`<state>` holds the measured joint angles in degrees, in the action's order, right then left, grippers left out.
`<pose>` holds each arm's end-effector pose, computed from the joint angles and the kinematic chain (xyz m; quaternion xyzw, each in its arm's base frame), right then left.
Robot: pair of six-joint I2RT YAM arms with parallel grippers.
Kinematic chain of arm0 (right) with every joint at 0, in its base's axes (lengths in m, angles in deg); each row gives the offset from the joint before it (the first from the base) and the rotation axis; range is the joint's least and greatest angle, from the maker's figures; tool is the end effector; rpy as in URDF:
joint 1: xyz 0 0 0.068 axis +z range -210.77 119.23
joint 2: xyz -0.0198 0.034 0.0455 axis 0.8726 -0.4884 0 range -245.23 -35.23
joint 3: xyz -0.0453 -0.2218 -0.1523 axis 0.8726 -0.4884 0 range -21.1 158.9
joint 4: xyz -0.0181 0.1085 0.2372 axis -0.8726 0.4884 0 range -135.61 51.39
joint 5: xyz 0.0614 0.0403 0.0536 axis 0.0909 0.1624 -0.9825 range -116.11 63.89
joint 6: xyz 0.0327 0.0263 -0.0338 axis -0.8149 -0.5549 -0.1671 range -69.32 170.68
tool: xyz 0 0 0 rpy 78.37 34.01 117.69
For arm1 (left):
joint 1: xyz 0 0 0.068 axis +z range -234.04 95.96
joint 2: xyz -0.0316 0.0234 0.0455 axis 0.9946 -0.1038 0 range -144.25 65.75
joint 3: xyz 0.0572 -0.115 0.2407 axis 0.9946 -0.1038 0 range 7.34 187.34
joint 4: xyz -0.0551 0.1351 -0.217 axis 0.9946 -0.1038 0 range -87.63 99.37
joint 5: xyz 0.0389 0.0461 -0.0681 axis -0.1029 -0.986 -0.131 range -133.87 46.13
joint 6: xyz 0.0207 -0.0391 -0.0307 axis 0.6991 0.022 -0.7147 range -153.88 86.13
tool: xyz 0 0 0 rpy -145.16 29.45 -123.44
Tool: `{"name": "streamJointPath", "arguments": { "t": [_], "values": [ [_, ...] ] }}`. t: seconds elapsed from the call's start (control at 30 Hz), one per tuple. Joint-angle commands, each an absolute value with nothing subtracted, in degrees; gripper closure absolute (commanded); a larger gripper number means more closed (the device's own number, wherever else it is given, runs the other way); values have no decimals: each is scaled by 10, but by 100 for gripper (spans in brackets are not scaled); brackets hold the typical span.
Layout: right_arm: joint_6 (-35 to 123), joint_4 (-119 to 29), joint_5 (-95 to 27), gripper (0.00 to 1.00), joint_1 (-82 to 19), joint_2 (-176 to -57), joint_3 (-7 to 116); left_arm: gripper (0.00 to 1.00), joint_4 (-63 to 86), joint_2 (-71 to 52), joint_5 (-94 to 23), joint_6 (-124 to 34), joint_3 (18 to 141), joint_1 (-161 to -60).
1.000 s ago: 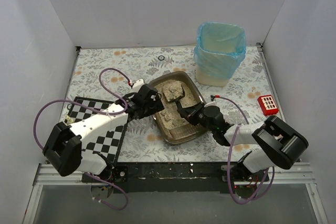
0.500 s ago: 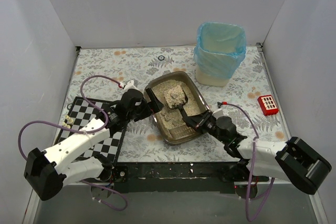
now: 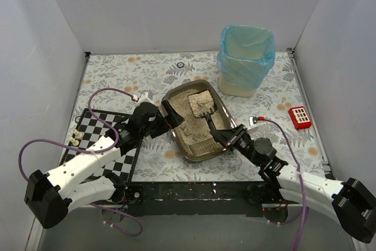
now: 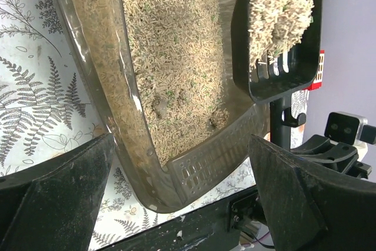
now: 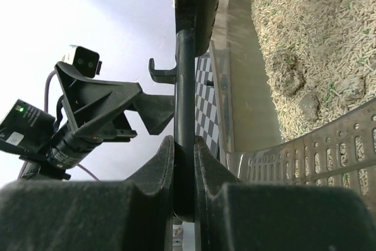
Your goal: Clean the litter box
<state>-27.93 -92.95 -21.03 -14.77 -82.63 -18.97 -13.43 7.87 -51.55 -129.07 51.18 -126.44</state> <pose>0.1175 0.1170 0.1801 0.2253 0.6567 0.6224 0.3615 0.1652 -0.1445 0.2703 -0.4236 0.7860 -0.3945 0.2173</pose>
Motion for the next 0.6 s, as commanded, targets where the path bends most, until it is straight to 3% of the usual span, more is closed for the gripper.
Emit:
{"name": "streamJointPath", "arguments": {
  "t": [0.0,0.1,0.2,0.33,0.43,0.5,0.57],
  "values": [
    [-254,-875,-198,99,-121,-836,-124,2,-115,78,-507,-1300,501,-1267],
    [-297,-956,-202,99,-122,-824,-169,2,-129,71,-506,-1296,508,-1267],
    [-310,-926,-184,99,-121,-818,-169,2,-130,78,-511,-1303,496,-1266],
    [-332,-997,-203,99,-123,-802,-207,2,-142,84,-519,-1299,505,-1266],
    [-289,-885,-185,99,-115,-806,-153,2,-132,93,-520,-1306,494,-1267],
    [-275,-907,-216,99,-116,-811,-149,2,-130,96,-520,-1302,494,-1266],
    [-296,-929,-153,99,-117,-769,-185,2,-142,98,-524,-1305,497,-1267]
  ]
}}
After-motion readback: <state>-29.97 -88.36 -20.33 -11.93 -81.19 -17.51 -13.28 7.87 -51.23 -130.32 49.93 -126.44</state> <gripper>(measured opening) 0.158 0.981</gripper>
